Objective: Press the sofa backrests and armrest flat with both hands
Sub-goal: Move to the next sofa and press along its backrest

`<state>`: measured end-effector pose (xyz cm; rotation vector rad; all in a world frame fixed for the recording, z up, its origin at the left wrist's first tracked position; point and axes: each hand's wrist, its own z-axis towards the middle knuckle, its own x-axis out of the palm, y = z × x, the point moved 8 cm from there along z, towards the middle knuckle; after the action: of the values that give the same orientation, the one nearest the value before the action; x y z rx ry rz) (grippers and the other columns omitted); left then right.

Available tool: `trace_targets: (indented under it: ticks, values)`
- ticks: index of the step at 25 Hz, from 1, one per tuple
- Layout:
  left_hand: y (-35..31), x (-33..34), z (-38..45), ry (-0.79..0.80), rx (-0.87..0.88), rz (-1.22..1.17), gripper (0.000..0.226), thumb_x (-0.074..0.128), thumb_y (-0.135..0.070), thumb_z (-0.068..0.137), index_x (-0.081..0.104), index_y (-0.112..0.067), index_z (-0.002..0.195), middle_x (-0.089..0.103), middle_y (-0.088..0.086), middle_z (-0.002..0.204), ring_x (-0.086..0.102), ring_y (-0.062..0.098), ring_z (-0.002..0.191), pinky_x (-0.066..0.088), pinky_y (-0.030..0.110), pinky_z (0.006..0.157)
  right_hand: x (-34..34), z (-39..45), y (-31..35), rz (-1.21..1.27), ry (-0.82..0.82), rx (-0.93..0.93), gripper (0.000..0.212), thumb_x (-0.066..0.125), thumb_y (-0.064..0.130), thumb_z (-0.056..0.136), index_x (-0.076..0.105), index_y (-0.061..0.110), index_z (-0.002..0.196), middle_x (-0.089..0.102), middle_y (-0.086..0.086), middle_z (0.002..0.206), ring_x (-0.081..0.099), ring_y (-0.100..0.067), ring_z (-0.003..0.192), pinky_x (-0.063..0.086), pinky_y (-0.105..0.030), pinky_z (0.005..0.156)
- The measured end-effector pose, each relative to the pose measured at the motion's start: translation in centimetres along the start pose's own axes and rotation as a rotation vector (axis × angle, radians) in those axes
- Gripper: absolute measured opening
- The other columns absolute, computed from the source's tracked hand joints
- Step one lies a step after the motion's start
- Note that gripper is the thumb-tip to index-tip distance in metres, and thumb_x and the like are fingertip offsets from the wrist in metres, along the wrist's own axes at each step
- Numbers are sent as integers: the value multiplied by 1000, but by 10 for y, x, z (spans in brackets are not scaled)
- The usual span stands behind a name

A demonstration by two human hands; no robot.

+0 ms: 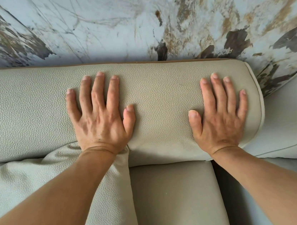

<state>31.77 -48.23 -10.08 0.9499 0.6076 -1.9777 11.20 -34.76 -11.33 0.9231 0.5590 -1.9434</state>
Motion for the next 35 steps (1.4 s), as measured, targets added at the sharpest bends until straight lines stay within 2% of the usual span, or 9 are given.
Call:
trace_targets:
  ticks: [16, 29, 35]
  values:
    - [-3, 2, 6, 14, 27, -10, 63, 30, -53, 93, 43, -17, 144, 48, 12, 146, 38, 36, 137, 20, 58, 114, 10, 6, -3, -48, -33, 16, 68, 12, 54, 95, 24, 19, 152, 32, -8, 156, 22, -28, 146, 17, -58, 114]
    - [-2, 7, 8, 59, 18, -29, 65, 28, -54, 93, 41, -18, 145, 45, 11, 147, 35, 35, 139, 15, 56, 115, 12, 8, 0, -84, -55, -9, 69, 10, 53, 95, 29, 17, 151, 35, -9, 154, 25, -29, 145, 20, -58, 113]
    - [1, -4, 7, 183, -6, -81, 64, 35, -52, 91, 42, -20, 145, 44, 9, 150, 32, 33, 142, 11, 53, 117, 5, 7, 6, -11, 78, 6, 67, 16, 52, 96, 24, 16, 151, 30, -10, 156, 22, -31, 144, 14, -57, 115]
